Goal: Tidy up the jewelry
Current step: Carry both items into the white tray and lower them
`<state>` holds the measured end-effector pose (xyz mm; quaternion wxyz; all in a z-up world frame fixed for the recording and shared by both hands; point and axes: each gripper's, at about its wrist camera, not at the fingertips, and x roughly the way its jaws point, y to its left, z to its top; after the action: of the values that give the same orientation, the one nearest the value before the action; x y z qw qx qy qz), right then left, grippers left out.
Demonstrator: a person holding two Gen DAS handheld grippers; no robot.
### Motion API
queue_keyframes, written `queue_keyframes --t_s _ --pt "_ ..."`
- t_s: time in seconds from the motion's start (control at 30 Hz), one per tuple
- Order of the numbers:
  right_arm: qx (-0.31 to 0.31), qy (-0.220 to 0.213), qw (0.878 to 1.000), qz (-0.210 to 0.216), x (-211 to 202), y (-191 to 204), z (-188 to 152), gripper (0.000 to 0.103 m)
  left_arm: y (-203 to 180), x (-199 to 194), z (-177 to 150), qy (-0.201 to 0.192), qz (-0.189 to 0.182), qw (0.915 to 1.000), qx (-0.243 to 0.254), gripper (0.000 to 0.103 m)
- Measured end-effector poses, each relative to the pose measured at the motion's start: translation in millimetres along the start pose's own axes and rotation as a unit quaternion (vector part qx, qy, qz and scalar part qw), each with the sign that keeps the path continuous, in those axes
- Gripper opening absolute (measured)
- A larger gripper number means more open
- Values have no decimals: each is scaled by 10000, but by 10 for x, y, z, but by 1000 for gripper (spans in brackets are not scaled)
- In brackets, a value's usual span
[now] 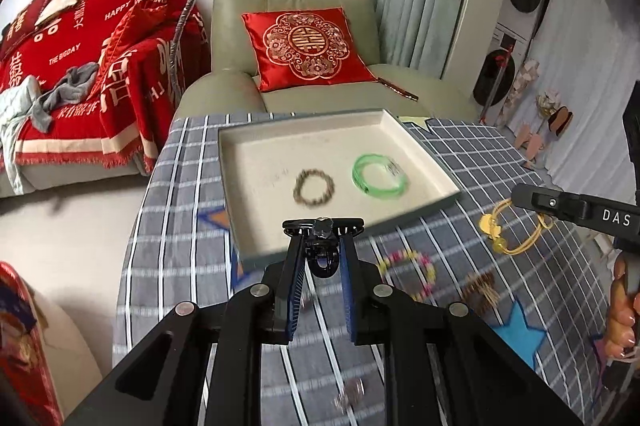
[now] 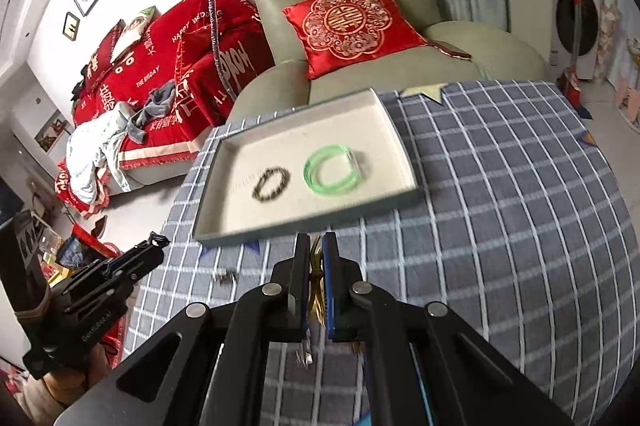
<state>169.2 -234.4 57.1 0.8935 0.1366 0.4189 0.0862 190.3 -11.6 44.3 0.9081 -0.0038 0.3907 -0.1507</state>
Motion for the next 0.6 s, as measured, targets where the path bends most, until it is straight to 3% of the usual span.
queue_keyframes --t_s 0.33,0.6 --pt "117 193 9996 186 767 -39 601 6 99 692 407 84 263 9995 -118 32" --pt "297 297 9988 245 1286 -154 767 6 143 1246 502 289 512 9982 -126 32"
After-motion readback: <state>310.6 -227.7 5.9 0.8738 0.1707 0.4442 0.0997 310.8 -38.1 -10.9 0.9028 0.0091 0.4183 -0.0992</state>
